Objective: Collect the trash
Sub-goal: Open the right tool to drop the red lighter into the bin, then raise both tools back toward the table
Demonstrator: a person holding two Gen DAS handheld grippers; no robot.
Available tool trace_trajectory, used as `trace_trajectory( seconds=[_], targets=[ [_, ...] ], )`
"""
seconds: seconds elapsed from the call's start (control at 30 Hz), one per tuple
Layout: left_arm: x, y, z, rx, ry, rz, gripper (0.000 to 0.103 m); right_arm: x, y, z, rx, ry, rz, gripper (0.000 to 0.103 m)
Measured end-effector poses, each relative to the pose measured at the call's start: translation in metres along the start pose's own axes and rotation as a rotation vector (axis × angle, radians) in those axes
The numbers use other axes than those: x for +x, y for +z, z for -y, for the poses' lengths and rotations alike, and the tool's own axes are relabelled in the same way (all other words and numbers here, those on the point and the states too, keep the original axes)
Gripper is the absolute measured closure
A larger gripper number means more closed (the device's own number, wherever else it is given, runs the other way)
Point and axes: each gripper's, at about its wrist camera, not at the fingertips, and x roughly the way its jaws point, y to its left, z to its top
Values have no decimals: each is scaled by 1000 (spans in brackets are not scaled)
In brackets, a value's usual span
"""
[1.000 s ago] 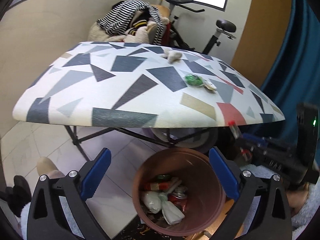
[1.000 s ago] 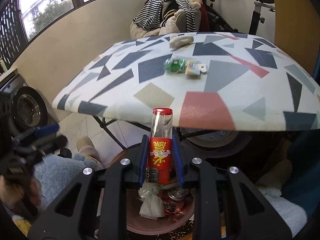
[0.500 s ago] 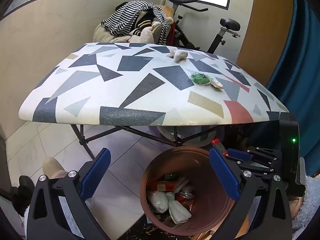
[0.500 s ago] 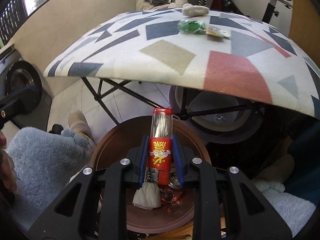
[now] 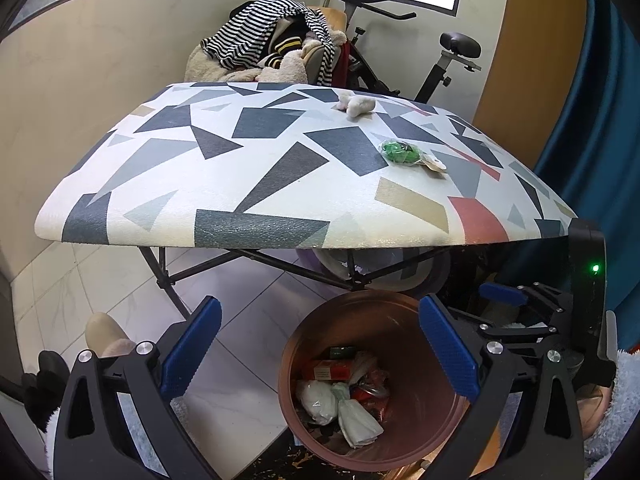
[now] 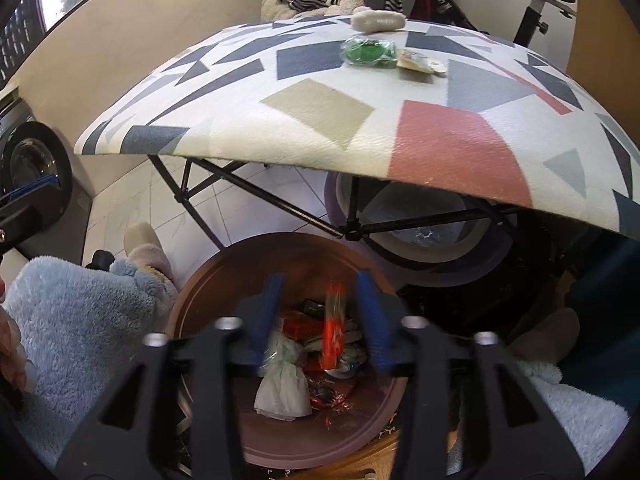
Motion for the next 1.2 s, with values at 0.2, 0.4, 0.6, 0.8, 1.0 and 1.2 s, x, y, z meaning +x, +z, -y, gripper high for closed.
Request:
trace_trajectory(
  seconds=[0.2, 0.4, 0.6, 0.8, 1.0, 1.2],
  targets=[
    [0, 1, 3, -3, 5, -4, 6, -5, 6, 10, 23, 0, 7, 6],
    [-4, 11, 3, 10, 6, 19, 6, -20, 17, 17, 63, -19, 41, 6],
    [-12, 32, 4, 53, 5, 79, 6, -36, 25, 34, 112, -6, 100, 6],
    [-9, 65, -3, 72, 26, 122, 6, -42, 48, 52, 139, 21, 153, 6],
    [4, 95, -16, 70, 29, 127, 6, -37, 88, 59, 103, 32, 159, 6],
    [27, 119, -32, 59, 17, 105, 6, -12, 131, 55, 42, -53, 113, 6]
  ],
)
